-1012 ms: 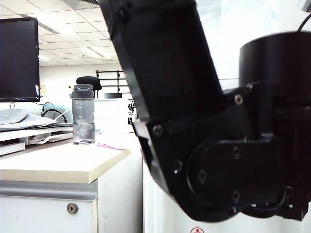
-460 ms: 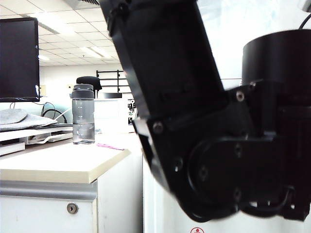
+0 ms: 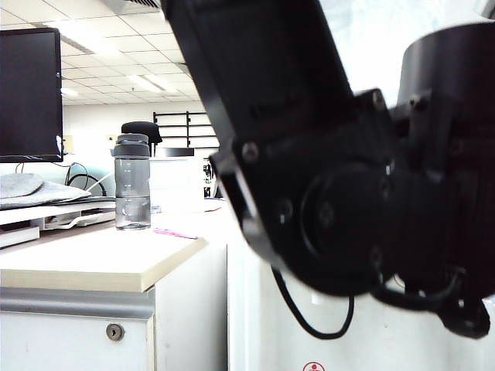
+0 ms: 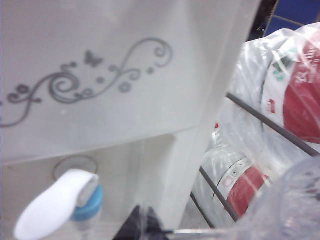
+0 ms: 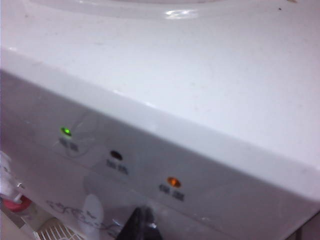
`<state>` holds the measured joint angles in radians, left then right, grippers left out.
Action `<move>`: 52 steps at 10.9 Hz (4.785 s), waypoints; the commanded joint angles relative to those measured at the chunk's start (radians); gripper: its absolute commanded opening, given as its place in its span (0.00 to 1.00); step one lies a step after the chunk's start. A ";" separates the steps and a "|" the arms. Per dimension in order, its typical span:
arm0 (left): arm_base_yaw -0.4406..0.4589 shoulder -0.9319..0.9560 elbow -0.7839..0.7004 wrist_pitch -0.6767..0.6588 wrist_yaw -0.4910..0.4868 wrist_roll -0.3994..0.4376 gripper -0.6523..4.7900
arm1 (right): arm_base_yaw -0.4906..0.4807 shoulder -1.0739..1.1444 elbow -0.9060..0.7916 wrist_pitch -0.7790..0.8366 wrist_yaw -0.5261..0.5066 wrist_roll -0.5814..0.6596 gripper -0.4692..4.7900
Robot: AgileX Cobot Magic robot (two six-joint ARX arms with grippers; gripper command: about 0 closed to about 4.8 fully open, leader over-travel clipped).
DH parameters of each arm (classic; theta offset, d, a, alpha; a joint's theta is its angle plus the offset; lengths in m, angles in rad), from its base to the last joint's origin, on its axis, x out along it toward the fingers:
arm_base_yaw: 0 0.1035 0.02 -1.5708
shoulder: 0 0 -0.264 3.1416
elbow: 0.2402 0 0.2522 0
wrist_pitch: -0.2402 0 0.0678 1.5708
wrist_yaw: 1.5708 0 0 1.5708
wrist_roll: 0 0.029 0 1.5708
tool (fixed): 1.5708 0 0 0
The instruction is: Pick up the plastic mug from the left desk, go to the cold water outlet of the water dispenser, press the vertical switch to get some water, then put the mug back on the desk.
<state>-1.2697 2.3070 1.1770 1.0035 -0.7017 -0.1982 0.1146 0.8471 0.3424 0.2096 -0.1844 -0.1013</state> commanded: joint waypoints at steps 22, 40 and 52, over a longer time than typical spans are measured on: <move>-0.001 -0.226 -0.290 0.096 -0.119 -0.049 0.12 | -0.010 0.002 0.010 0.056 0.075 -0.004 0.09; 0.087 -0.392 -0.467 0.090 -0.265 -0.064 0.12 | -0.010 0.002 0.010 0.056 0.075 -0.004 0.09; 0.152 -0.510 -0.600 0.090 -0.334 -0.068 0.12 | -0.010 0.002 0.010 0.056 0.075 -0.004 0.09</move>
<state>-1.1278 1.8172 0.5793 1.0431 -1.0260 -0.2558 0.1143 0.8467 0.3424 0.2092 -0.1837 -0.1051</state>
